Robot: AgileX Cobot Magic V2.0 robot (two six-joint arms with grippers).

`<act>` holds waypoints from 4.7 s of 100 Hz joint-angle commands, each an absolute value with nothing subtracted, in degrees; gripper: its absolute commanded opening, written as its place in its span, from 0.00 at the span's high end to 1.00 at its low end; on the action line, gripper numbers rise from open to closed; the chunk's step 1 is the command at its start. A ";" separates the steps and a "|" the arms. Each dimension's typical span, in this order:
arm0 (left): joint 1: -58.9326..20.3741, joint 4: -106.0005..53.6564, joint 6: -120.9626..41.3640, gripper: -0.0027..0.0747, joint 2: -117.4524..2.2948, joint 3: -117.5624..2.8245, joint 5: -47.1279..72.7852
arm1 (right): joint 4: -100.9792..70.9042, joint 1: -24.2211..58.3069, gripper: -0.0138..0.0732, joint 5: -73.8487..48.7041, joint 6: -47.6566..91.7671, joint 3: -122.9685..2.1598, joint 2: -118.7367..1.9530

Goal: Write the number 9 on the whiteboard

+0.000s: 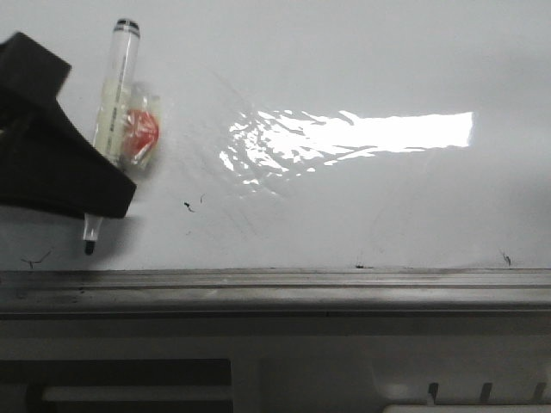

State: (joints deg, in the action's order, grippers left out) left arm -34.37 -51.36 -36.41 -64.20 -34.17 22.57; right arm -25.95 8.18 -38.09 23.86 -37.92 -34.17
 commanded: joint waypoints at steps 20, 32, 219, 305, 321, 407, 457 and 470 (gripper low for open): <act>-34.64 -82.96 -88.07 0.99 -61.19 -36.03 50.39 | -66.84 13.54 0.32 -45.65 66.13 -39.93 -37.98; -34.64 -85.19 -90.42 0.99 -61.83 -36.03 50.55 | -71.46 16.86 0.32 -48.66 74.62 -39.93 -41.10; -19.00 -69.28 -61.54 0.67 -34.88 -36.04 31.66 | 2.44 49.16 0.89 12.31 26.09 -40.77 -46.10; -19.00 -69.28 -61.54 0.67 -34.88 -36.04 32.32 | -11.12 38.05 0.92 42.41 25.86 -28.98 -62.92; -19.00 -69.28 -61.54 0.67 -34.88 -36.04 32.43 | -10.04 38.82 0.93 41.27 21.47 -29.08 -63.95; -19.00 -69.28 -61.54 0.67 -34.88 -36.04 32.52 | -9.91 34.02 0.93 19.42 24.53 -34.78 -60.62; -19.10 -69.65 -61.54 0.67 -34.88 -32.58 35.31 | -13.80 43.53 0.93 28.39 24.42 -21.74 -59.23; -20.16 -69.78 -62.26 0.66 -35.61 -32.39 36.91 | -13.14 45.30 0.93 25.77 24.42 -26.25 -55.36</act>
